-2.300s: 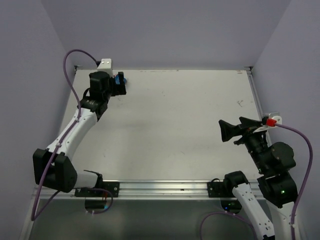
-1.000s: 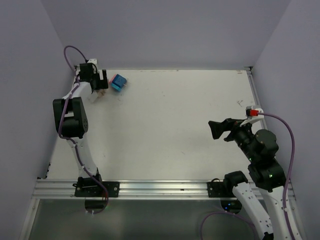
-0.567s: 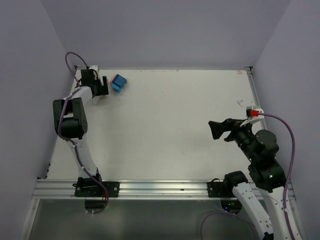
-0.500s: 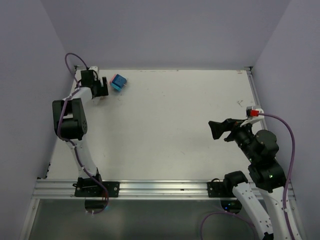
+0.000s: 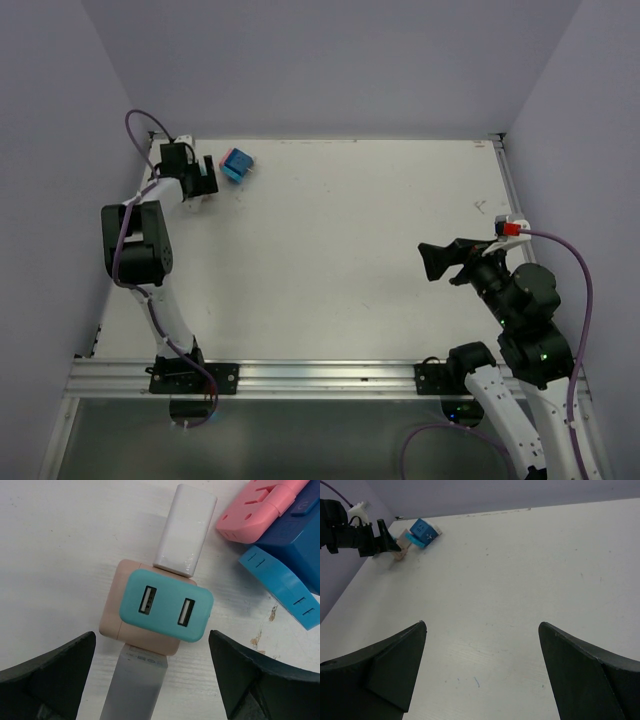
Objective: Pull the plug off the socket
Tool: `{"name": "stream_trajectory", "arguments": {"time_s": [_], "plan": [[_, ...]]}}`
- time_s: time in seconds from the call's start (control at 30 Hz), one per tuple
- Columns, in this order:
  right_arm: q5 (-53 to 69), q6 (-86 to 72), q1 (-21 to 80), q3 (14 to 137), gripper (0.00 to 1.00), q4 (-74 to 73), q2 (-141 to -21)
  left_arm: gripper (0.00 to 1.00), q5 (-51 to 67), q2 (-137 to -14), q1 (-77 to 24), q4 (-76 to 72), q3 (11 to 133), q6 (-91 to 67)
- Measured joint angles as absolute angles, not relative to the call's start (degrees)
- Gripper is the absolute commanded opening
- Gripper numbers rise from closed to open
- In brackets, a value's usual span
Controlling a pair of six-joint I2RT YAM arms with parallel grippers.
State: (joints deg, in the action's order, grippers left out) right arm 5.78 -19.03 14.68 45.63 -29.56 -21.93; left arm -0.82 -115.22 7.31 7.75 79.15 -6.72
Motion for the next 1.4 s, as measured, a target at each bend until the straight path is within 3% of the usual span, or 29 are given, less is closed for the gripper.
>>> {"name": "stream_trajectory", "arguments": {"time_s": [0.33,0.8,1.4], "plan": [[5.78,-18.98,14.68,45.63,0.99,-29.56,-21.98,0.99,-2.87,-114.21,7.31,6.39,79.96,-6.76],[5.8,-18.83,14.68,45.63,0.99,-29.54,-22.37,0.86,-3.18,-117.6,7.31,5.8,82.7,-6.17],[5.87,-18.87,14.68,45.65,0.99,-29.76,-22.2,0.35,-2.83,-114.24,7.27,3.77,77.41,-6.07]]}}
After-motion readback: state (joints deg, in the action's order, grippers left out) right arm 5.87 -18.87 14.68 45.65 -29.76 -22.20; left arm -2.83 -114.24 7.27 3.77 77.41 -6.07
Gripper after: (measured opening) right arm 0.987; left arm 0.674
